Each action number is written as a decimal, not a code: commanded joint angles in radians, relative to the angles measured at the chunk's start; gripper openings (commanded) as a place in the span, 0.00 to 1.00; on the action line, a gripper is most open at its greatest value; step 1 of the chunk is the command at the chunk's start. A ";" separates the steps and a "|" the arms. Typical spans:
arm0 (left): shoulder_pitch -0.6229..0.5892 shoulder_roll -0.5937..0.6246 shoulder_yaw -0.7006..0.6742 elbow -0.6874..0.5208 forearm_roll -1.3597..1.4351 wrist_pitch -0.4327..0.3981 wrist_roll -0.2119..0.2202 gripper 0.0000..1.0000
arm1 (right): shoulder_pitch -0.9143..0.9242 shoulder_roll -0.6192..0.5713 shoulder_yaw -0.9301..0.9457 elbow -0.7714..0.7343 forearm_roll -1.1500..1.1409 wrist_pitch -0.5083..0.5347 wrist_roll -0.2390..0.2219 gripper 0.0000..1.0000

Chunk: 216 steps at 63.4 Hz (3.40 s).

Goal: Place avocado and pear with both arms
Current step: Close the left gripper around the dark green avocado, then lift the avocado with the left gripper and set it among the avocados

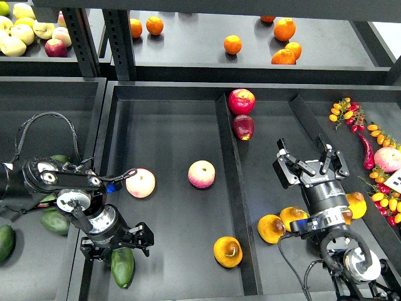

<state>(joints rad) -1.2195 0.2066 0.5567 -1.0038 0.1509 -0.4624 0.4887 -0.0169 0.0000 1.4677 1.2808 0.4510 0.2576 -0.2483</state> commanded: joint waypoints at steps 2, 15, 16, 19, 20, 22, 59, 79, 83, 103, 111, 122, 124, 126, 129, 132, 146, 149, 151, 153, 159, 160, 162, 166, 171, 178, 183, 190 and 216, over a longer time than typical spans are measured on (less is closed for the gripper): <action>0.005 -0.044 0.022 0.045 -0.002 0.002 0.000 0.99 | 0.000 0.000 -0.001 0.000 0.000 0.000 0.000 1.00; 0.023 -0.078 0.045 0.100 -0.007 0.002 0.000 0.99 | 0.000 0.000 -0.003 0.000 0.000 0.000 0.000 1.00; 0.025 -0.079 0.045 0.102 -0.007 0.002 0.000 0.99 | 0.000 0.000 -0.003 0.000 0.000 0.000 0.000 1.00; 0.029 -0.081 0.052 0.111 -0.005 0.001 0.000 0.99 | 0.000 0.000 -0.003 0.000 0.000 0.000 0.000 1.00; 0.031 -0.081 0.055 0.113 -0.005 0.001 0.000 0.99 | 0.000 0.000 -0.003 0.000 0.000 0.000 0.000 1.00; 0.031 -0.081 0.058 0.117 -0.005 0.001 0.000 0.99 | 0.000 0.000 -0.003 0.000 0.000 0.000 0.000 1.00; 0.066 -0.079 0.077 0.163 0.009 0.002 0.000 0.99 | 0.002 0.000 -0.003 0.000 0.000 0.000 0.000 1.00; 0.080 -0.081 0.077 0.179 0.009 0.001 0.000 0.96 | 0.002 0.000 -0.004 0.000 0.000 0.000 0.000 1.00; 0.081 -0.081 0.077 0.179 0.009 0.001 0.000 0.96 | 0.002 0.000 -0.004 0.000 0.000 0.000 0.000 1.00; 0.083 -0.084 0.077 0.189 0.007 -0.002 0.000 0.90 | 0.002 0.000 -0.010 0.000 0.000 0.002 0.000 1.00; 0.094 -0.088 0.074 0.197 0.003 -0.007 0.000 0.88 | 0.002 0.000 -0.013 0.000 0.000 0.002 0.000 1.00; 0.106 -0.102 0.069 0.212 -0.002 -0.012 0.000 0.85 | 0.002 0.000 -0.013 0.000 0.000 0.002 0.000 1.00; 0.109 -0.104 0.068 0.215 -0.002 -0.013 0.000 0.85 | 0.002 0.000 -0.013 0.000 0.000 0.002 0.000 1.00; 0.109 -0.107 0.066 0.215 -0.002 -0.013 0.000 0.84 | 0.002 0.000 -0.013 0.000 0.000 0.002 0.000 1.00; 0.109 -0.110 0.066 0.215 -0.002 -0.015 0.000 0.83 | 0.002 0.000 -0.014 0.000 0.000 0.002 0.000 1.00; 0.109 -0.111 0.065 0.215 -0.004 -0.015 0.000 0.81 | 0.002 0.000 -0.013 0.000 0.000 0.002 0.000 1.00; 0.112 -0.111 0.060 0.222 -0.019 -0.024 0.000 0.69 | 0.002 0.000 -0.015 0.000 0.000 0.002 0.000 1.00; 0.113 -0.111 0.060 0.223 -0.024 -0.026 0.000 0.67 | 0.002 0.000 -0.015 0.000 0.000 0.002 0.000 1.00; 0.113 -0.110 0.060 0.223 -0.025 -0.026 0.000 0.66 | 0.002 0.000 -0.015 0.000 0.000 0.002 0.000 1.00; 0.113 -0.111 0.060 0.225 -0.028 -0.026 0.000 0.64 | 0.002 0.000 -0.015 0.000 0.000 0.002 0.000 1.00; 0.114 -0.110 0.051 0.223 -0.033 -0.026 0.000 0.56 | 0.002 0.000 -0.017 0.000 0.000 0.002 0.000 1.00; 0.115 -0.110 0.045 0.223 -0.033 -0.026 0.000 0.54 | 0.002 0.000 -0.017 0.000 0.000 0.002 0.000 1.00; 0.115 -0.110 0.040 0.223 -0.031 -0.026 0.000 0.53 | 0.002 0.000 -0.017 0.000 0.000 0.002 0.000 1.00; 0.115 -0.105 0.026 0.226 -0.033 -0.026 0.000 0.46 | 0.002 0.000 -0.017 0.000 0.000 0.003 0.000 1.00; 0.117 -0.105 0.019 0.229 -0.042 -0.026 0.000 0.40 | 0.002 0.000 -0.017 0.000 0.000 0.003 0.000 1.00; 0.118 -0.105 0.011 0.229 -0.054 -0.026 0.000 0.32 | 0.002 0.000 -0.021 0.000 0.000 0.003 0.000 1.00; 0.117 -0.104 0.005 0.228 -0.054 -0.026 0.000 0.29 | 0.002 0.000 -0.026 0.000 0.000 0.003 0.000 1.00; 0.109 -0.099 -0.009 0.223 -0.054 -0.026 0.000 0.28 | 0.002 0.000 -0.027 0.000 -0.002 0.003 0.000 1.00; -0.028 -0.093 -0.026 0.206 -0.066 -0.026 0.000 0.27 | 0.002 0.000 -0.029 0.000 0.000 0.005 0.000 1.00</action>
<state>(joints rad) -1.1994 0.1104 0.5305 -0.7971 0.0946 -0.4887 0.4886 -0.0153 0.0000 1.4406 1.2803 0.4498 0.2623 -0.2486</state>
